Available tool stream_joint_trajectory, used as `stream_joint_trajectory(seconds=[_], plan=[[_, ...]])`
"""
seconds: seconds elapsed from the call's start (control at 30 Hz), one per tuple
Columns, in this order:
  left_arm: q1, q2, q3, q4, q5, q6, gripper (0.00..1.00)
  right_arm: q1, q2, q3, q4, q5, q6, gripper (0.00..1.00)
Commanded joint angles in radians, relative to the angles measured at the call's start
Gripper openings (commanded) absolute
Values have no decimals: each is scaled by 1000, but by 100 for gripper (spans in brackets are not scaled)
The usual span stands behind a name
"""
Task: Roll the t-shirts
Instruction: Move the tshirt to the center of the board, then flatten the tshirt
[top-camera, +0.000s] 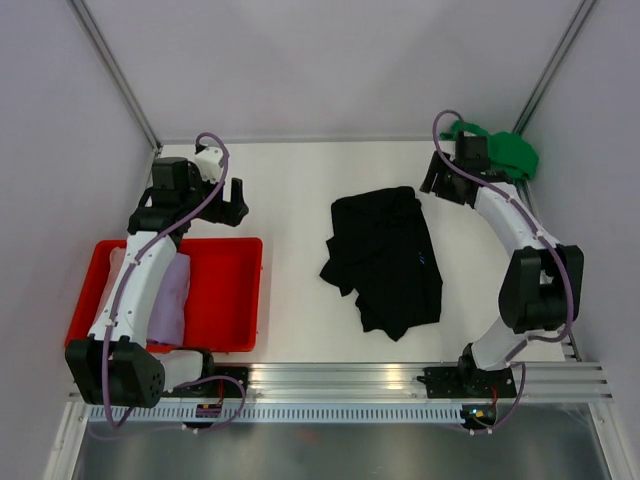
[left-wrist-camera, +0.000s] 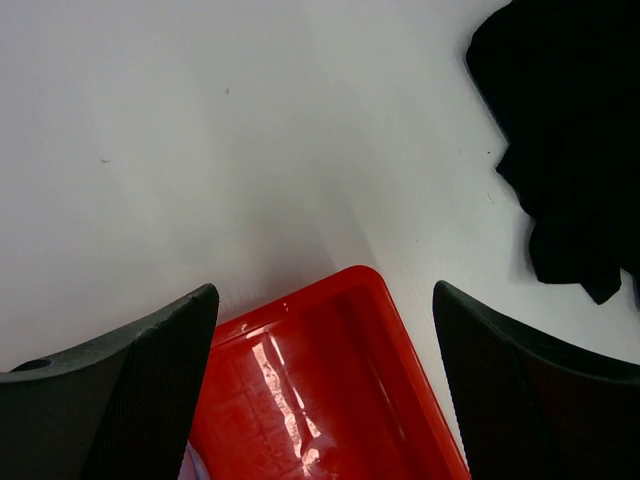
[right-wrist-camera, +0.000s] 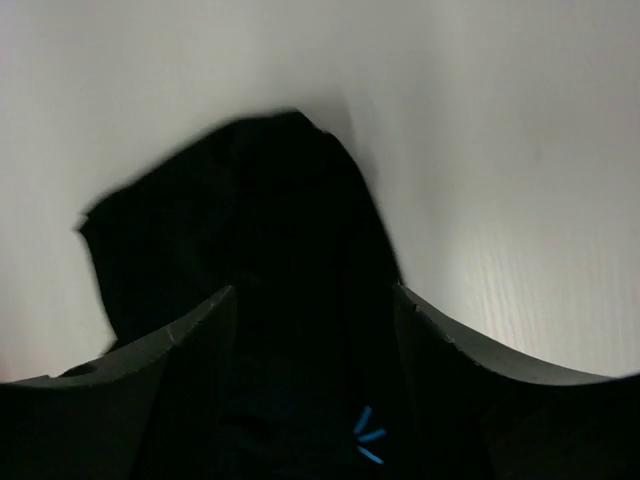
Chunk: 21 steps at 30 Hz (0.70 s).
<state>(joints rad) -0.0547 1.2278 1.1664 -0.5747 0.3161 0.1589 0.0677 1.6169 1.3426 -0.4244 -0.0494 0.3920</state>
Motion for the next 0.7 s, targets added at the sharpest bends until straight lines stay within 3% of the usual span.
stream_joint_trajectory(seconds=[0.0,0.13,0.37,0.5,0.53,0.67], plan=[[-4,-10,12,10,12,28,92,15,-43,5,-113,162,-39,71],[-4,-10,1,10,23,28,92,128,-147,-92,-109,290,-38,71],[-5,21,12,4,64,28,92,371,-281,-397,-143,270,82,57],[-5,22,6,3,69,33,92,516,-316,-568,43,191,240,65],[-5,24,4,3,70,37,92,550,-302,-601,77,184,290,71],[-5,39,-2,-4,80,37,93,730,-197,-542,92,345,294,74]])
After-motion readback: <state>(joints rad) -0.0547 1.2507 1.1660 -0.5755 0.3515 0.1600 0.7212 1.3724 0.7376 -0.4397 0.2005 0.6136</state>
